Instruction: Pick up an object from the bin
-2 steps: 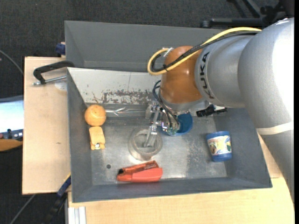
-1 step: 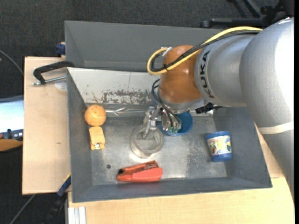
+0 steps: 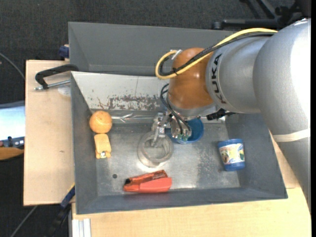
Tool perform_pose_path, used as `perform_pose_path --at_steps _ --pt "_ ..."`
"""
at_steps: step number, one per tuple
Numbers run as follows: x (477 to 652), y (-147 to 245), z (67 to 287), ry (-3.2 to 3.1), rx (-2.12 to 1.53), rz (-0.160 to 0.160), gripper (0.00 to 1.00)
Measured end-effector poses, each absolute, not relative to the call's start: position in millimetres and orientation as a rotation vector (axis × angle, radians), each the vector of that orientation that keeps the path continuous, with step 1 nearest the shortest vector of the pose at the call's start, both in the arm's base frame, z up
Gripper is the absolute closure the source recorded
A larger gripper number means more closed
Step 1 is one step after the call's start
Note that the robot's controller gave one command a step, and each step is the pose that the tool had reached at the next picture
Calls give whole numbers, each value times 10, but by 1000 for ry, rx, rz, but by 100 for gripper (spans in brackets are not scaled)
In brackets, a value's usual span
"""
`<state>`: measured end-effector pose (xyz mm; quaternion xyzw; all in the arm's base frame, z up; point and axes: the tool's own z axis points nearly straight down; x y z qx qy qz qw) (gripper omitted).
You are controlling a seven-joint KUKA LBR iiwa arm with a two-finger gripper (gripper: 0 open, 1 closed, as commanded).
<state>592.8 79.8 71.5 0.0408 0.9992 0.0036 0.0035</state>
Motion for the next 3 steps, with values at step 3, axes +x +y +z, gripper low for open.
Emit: perform_pose_path --at_steps 3 --pt "5927 798 874 3130 128 12 100"
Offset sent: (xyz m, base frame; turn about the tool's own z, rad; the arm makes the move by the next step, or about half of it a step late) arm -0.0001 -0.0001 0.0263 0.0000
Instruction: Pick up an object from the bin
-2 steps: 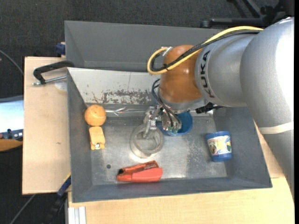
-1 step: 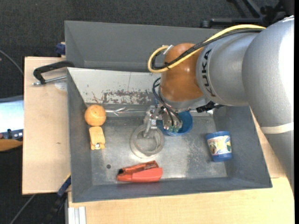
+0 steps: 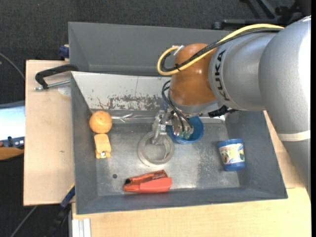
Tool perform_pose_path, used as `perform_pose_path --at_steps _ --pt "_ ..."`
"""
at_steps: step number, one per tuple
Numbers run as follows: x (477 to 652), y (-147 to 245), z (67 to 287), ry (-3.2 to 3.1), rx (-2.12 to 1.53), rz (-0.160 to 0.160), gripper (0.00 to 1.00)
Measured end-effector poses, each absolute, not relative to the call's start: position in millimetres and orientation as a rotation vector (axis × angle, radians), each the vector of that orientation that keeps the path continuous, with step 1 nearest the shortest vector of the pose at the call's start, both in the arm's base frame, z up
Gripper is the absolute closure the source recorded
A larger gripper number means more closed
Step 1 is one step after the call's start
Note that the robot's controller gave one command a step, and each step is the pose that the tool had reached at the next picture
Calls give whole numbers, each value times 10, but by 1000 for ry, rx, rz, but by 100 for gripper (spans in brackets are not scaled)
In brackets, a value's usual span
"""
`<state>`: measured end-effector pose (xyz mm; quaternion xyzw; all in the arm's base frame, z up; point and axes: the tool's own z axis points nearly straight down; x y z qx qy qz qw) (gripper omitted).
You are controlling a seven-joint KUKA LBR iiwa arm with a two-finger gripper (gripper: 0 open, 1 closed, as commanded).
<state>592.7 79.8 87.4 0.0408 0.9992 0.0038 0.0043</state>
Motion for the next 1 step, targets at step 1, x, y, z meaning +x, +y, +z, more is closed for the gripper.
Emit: perform_pose_path --at_steps 1 --pt "5921 798 952 3132 128 12 100"
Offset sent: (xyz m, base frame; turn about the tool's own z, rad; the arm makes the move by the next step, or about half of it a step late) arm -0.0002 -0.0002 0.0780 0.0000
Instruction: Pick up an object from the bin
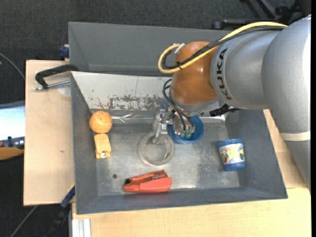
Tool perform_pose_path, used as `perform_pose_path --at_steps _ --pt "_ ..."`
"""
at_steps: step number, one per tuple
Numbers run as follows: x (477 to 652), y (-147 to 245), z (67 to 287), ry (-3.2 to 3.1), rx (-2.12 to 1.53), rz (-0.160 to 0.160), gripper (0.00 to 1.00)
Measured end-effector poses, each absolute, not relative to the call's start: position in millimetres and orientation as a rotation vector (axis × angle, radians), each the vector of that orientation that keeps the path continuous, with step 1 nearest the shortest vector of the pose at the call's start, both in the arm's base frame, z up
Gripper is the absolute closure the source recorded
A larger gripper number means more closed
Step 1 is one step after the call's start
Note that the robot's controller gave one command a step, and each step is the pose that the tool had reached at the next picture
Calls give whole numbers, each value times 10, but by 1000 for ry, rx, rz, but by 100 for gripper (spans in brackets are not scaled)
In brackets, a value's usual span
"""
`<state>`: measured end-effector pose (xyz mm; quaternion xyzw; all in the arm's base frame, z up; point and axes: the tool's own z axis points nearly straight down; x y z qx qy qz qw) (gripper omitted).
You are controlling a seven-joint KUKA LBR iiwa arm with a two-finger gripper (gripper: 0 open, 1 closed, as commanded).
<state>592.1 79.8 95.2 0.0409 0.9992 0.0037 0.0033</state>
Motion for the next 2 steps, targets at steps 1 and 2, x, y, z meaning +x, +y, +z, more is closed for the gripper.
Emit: perform_pose_path --at_steps 1,2 --pt "5905 797 1157 3137 129 11 100" --pt "5928 801 1422 3128 128 14 100"
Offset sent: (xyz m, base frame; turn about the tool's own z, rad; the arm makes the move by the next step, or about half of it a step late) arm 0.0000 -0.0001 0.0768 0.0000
